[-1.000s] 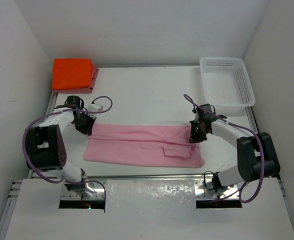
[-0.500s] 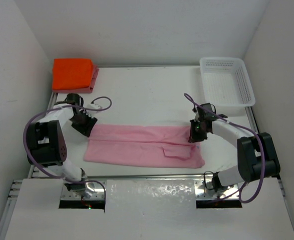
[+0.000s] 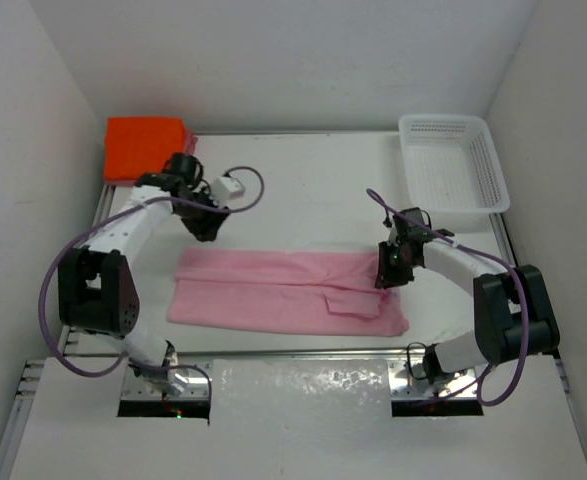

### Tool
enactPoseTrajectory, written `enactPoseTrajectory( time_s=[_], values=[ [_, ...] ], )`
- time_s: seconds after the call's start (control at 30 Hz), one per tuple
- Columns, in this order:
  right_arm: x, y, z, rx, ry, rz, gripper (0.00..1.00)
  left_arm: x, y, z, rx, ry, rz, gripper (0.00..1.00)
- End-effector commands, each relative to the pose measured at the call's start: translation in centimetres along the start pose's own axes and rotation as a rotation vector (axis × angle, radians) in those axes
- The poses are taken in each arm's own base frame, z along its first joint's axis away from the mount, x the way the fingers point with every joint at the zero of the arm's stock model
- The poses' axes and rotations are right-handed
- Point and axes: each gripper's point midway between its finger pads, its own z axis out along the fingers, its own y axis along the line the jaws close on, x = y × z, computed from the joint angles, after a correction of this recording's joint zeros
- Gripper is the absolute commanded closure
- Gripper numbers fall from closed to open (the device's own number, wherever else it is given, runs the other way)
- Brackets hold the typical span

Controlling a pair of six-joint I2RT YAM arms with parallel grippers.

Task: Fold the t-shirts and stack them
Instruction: Grap the side of the flattened tshirt furthest away from the robot with both arms, then fold the other side of the tshirt into a rectangle

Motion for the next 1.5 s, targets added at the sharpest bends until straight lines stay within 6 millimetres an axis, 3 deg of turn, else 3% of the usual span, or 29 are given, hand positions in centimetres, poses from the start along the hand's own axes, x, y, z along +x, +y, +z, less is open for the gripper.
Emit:
enactPoseTrajectory(
  time_s=[0.0, 0.07, 0.2, 0.3, 0.37, 0.57, 0.73, 1.0, 1.1, 1.2, 1.3, 1.37, 1.47],
  values=[
    [-1.1, 0.5, -0.8, -0.021, -0.031, -0.020, 0.77, 1.4, -4.0, 3.1, 0.143, 0.069, -0.031, 0.61],
    [-1.1, 0.8, -1.0, -0.038, -0.031, -0.028, 0.75, 3.2, -3.1, 3.2, 0.087, 0.150, -0.048, 0.62],
    [-1.0, 1.3, -1.0, -0.068, -0.016, -0.035, 0.73, 5.1, -0.6, 0.0, 0.031, 0.136, -0.061, 0.45],
    [-1.1, 1.5, -0.9, -0.076, -0.017, -0.030, 0.74, 6.6, 1.1, -1.4, -0.015, 0.132, -0.061, 0.40],
    [-1.1, 1.5, -0.8, -0.078, -0.016, -0.028, 0.74, 7.4, 1.0, -0.9, -0.002, 0.146, -0.072, 0.40],
    [-1.4, 1.2, -1.0, -0.060, -0.029, -0.037, 0.76, 10.2, -1.8, 2.9, 0.201, 0.222, -0.230, 0.44],
    [-1.3, 1.2, -1.0, -0.059, -0.029, -0.039, 0.76, 12.0, -1.8, 3.1, 0.192, 0.280, -0.253, 0.48],
    [-1.2, 1.2, -0.8, -0.059, -0.032, -0.030, 0.77, 11.7, -2.7, 3.0, 0.234, 0.261, -0.260, 0.63],
    [-1.2, 1.2, -0.8, -0.059, -0.032, -0.030, 0.78, 11.1, -2.4, 3.1, 0.226, 0.235, -0.268, 0.82],
    [-1.3, 1.2, -0.9, -0.060, -0.033, -0.032, 0.81, 10.5, -2.0, 3.0, 0.210, 0.215, -0.269, 0.85],
    [-1.3, 1.2, -0.8, -0.061, -0.030, -0.031, 0.89, 10.1, -1.7, 2.6, 0.195, 0.204, -0.264, 1.00],
    [-1.4, 1.3, -0.8, -0.063, -0.034, -0.031, 1.00, 9.9, -1.5, 2.3, 0.189, 0.198, -0.260, 1.00],
    [-2.3, 1.7, -1.1, -0.075, -0.051, -0.034, 1.00, 8.8, -0.6, 1.9, 0.159, 0.166, -0.267, 1.00]
  ],
)
